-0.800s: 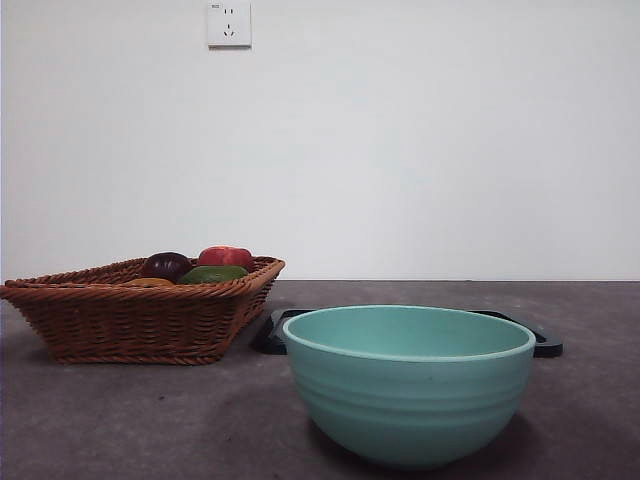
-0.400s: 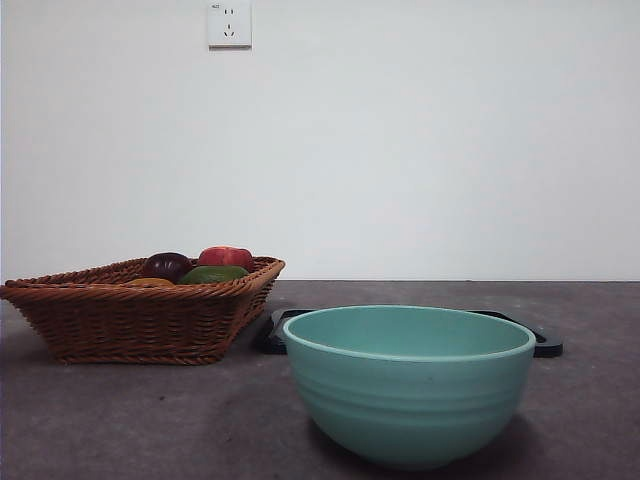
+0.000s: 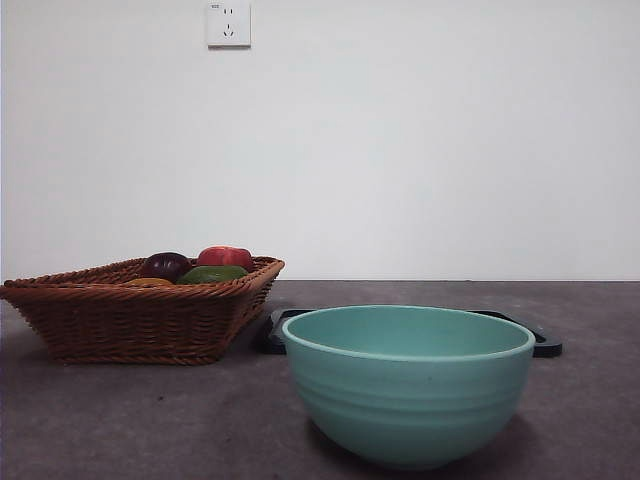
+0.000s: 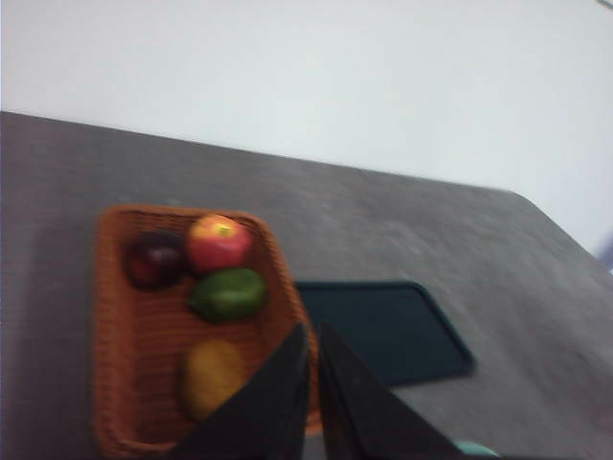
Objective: Pick up the wifruite, put it on the bowl, pick up the plate, put it on desk
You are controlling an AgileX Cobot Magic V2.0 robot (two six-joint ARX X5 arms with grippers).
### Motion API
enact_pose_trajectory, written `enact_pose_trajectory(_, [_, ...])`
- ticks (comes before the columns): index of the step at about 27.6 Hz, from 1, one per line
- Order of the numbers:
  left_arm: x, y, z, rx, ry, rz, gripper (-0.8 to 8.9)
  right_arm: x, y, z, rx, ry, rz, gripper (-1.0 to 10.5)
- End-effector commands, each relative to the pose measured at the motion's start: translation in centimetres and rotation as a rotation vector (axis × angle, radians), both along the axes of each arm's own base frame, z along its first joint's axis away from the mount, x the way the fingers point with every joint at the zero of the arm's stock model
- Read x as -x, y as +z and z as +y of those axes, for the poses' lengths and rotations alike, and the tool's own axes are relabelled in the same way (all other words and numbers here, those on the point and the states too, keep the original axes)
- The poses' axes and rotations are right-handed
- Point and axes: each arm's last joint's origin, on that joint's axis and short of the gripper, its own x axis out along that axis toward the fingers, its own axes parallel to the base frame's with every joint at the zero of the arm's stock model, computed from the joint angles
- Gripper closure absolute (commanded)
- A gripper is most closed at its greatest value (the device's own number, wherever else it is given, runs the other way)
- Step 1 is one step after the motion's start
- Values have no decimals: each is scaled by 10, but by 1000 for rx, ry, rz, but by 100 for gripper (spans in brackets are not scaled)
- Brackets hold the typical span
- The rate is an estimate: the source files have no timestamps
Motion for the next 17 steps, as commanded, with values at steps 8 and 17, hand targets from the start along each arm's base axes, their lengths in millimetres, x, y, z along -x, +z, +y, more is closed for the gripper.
enact_pose_trajectory(8, [0, 23, -10, -1, -146, -29, 798, 4, 0, 6, 79, 225, 43, 940])
enact_pose_trajectory(17, [-13, 15, -19, 9, -302, 113, 798, 5, -1, 6, 81, 238, 48, 940])
